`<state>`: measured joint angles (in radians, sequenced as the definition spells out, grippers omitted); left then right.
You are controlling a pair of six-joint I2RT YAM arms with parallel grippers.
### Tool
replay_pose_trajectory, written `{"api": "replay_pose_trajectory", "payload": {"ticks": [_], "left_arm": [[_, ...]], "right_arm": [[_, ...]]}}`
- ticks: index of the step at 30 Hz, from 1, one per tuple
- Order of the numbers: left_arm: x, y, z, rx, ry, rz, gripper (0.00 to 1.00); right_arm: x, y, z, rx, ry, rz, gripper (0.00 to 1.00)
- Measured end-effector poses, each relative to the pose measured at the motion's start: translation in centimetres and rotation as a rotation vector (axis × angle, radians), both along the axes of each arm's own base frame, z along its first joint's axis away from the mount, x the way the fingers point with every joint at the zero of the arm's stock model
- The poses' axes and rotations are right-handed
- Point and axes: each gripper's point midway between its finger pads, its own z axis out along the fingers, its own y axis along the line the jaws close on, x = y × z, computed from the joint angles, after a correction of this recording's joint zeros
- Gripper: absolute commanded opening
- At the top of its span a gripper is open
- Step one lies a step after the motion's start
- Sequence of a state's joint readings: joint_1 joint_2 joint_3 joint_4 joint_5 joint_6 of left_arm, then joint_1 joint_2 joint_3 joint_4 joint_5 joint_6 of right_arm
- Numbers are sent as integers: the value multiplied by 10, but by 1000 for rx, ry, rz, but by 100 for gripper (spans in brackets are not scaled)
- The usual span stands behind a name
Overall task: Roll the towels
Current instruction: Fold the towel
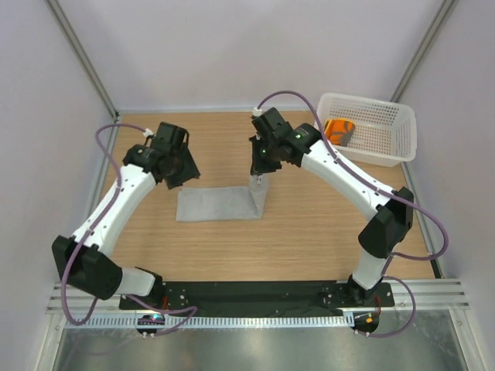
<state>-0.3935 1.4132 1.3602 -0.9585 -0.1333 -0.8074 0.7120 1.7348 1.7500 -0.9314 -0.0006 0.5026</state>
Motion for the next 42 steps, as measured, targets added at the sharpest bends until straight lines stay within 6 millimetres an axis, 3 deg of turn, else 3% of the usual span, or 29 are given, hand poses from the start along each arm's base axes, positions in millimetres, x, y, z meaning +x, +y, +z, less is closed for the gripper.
{"api": "replay_pose_trajectory", "payload": {"ticks": [3, 6, 11, 15, 18, 26, 33, 42], "left_arm": [[-15, 34, 11, 63, -28, 25, 55], [-30, 57, 11, 130, -36, 30, 57], [-56, 86, -17, 222, 29, 30, 58], [-72, 100, -33, 256, 49, 25, 58], [-78, 106, -28, 263, 9, 35, 61], [-77, 111, 6, 240, -179, 66, 66], [-76, 112, -7, 261, -129, 64, 65], [-76, 114, -6, 267, -134, 71, 66]], "right_arm": [[-2, 22, 2, 11, 1, 27, 1], [-5, 47, 4, 26, -2, 59, 1], [-14, 91, -5, 41, 5, 115, 1], [-22, 121, -22, 40, 27, 154, 1], [-28, 139, -35, 51, 47, 178, 1], [-37, 174, -62, 89, 83, 221, 1], [-34, 193, -80, 127, 98, 217, 1], [-30, 224, -110, 179, 88, 230, 1]]}}
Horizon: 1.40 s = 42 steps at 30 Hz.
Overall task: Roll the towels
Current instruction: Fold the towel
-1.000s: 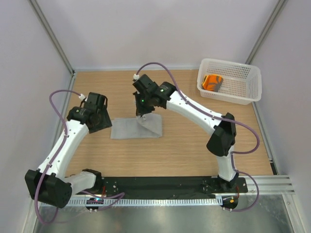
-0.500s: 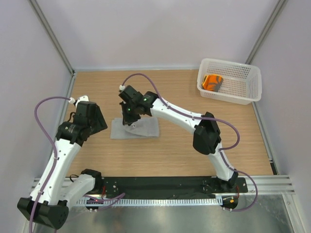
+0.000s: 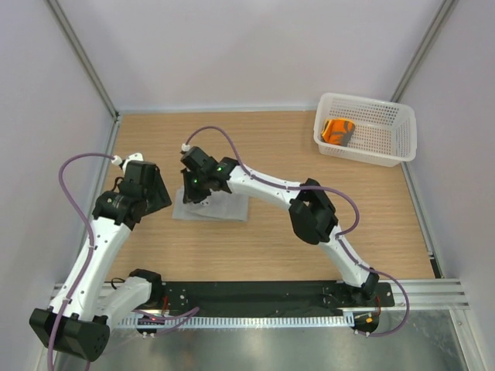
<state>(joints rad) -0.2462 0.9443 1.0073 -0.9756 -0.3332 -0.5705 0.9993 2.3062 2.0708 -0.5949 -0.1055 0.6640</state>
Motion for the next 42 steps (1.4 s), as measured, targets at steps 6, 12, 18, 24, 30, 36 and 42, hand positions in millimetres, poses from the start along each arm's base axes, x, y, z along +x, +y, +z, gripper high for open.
{"api": "replay_pose_trajectory", "payload": {"ticks": [6, 12, 18, 24, 30, 36, 42], "left_arm": [[0, 0, 0, 0, 0, 1, 65], [0, 1, 0, 6, -1, 6, 65], [0, 3, 0, 13, 0, 12, 66], [6, -1, -16, 23, 76, 4, 63], [32, -19, -39, -13, 182, -31, 62], [82, -37, -58, -83, 228, -58, 57], [123, -39, -101, -158, 328, -48, 52]], "right_arm": [[-3, 28, -23, 69, 21, 19, 43], [-4, 37, -59, 56, 57, 30, 65], [15, 48, -24, 128, 12, 26, 69], [49, -1, 34, 165, -37, -52, 69], [58, -98, 75, 125, -78, -177, 66], [45, -167, 14, 2, 52, -233, 64], [14, -193, -45, -120, 190, -209, 63]]}}
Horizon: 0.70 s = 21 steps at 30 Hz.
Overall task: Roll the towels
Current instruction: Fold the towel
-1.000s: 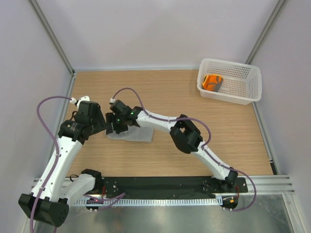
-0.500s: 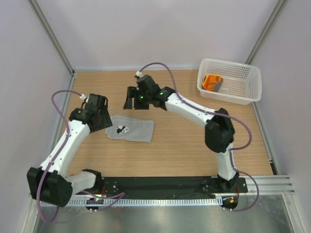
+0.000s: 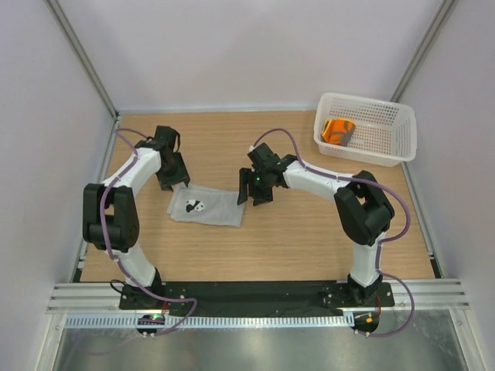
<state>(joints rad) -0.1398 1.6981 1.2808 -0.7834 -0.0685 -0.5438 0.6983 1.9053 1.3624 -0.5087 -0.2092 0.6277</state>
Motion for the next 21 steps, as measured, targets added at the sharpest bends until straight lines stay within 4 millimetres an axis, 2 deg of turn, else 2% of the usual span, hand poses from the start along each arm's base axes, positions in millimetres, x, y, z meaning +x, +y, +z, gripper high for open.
{"api": "replay_pose_trajectory", "payload": {"ticks": [4, 11, 15, 19, 21], "left_arm": [[-1, 3, -26, -15, 78, 10, 50], [-7, -6, -51, -65, 159, -3, 38], [-9, -8, -56, -78, 175, -2, 31], [-9, -9, -56, -82, 176, -1, 17], [-9, -9, -57, -81, 179, -2, 16]], "right_arm": [[0, 3, 2, 19, -6, 21, 64], [1, 3, -1, 44, -5, 37, 63], [-2, 2, -9, 49, 8, 42, 62], [-9, -2, -27, 41, 37, 46, 61], [-15, -3, -35, 45, 62, 50, 60]]}}
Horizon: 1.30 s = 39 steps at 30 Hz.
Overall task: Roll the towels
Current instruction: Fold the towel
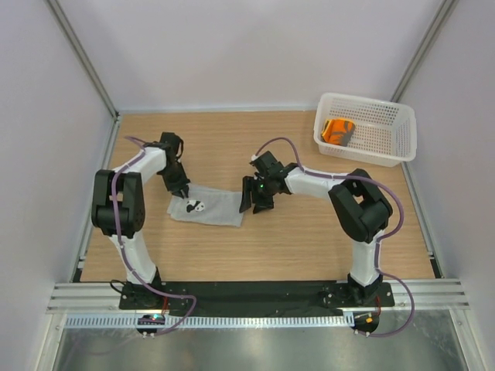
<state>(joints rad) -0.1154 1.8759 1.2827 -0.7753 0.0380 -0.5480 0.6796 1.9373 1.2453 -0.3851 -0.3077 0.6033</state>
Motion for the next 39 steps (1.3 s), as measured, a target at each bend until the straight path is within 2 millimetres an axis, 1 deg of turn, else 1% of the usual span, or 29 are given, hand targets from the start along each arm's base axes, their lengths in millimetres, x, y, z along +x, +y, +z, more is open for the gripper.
{"api": "replay_pose_trajectory", "payload": {"ticks": [2, 4, 6, 7, 10, 11, 13, 14, 17, 20, 22, 24, 27, 29, 30, 31, 33, 34, 36, 39], "left_arm": [[2, 1, 0, 5, 6, -3, 16], [10, 2, 2, 20, -1, -5, 16], [26, 5, 7, 39, -28, -9, 16], [30, 5, 8, 43, -38, -12, 16], [51, 4, 15, 48, -74, -28, 15], [57, 3, 16, 48, -83, -35, 15], [69, 2, 17, 50, -99, -49, 13], [75, 1, 18, 52, -106, -55, 12], [80, -2, 20, 79, -120, -79, 13], [72, -7, 30, 104, -138, -98, 13], [61, -10, 45, 116, -166, -102, 13], [49, -13, 65, 118, -206, -97, 15], [27, -7, 89, 116, -263, -62, 15], [17, -2, 95, 120, -279, -31, 15], [11, 0, 93, 124, -272, -19, 25], [6, 2, 89, 127, -262, -8, 32], [-7, 5, 74, 132, -216, 17, 46], [-15, 6, 65, 135, -189, 24, 48], [-30, 8, 50, 139, -138, 45, 51], [-46, 11, 41, 142, -103, 70, 52]], "right_arm": [[-1, 2, 0, 19, 1, 1, 59], [-1, 3, 0, 33, -5, 1, 59], [-1, 3, 0, 43, -14, -2, 57], [-2, 3, 0, 46, -19, -2, 57], [-5, 1, -1, 42, -31, -1, 53], [-8, 1, -2, 38, -31, 1, 46], [-14, 0, -4, 23, -30, 7, 36], [-18, 0, -6, 17, -25, 11, 26], [-29, -2, -9, -14, -21, 22, 15], [-40, -9, -8, -61, -25, 32, 11], [-46, -13, -3, -89, -36, 39, 9], [-48, -14, 10, -97, -63, 47, 7], [-43, -2, 37, -49, -109, 60, 4], [-38, 14, 55, 15, -133, 78, 1], [-38, 22, 63, 52, -134, 93, 1], [-37, 30, 70, 85, -132, 108, 1], [-34, 45, 79, 146, -129, 138, 1], [-33, 53, 82, 173, -124, 154, 1], [-29, 67, 79, 212, -108, 182, 1], [-29, 79, 65, 234, -67, 212, 1]]}}
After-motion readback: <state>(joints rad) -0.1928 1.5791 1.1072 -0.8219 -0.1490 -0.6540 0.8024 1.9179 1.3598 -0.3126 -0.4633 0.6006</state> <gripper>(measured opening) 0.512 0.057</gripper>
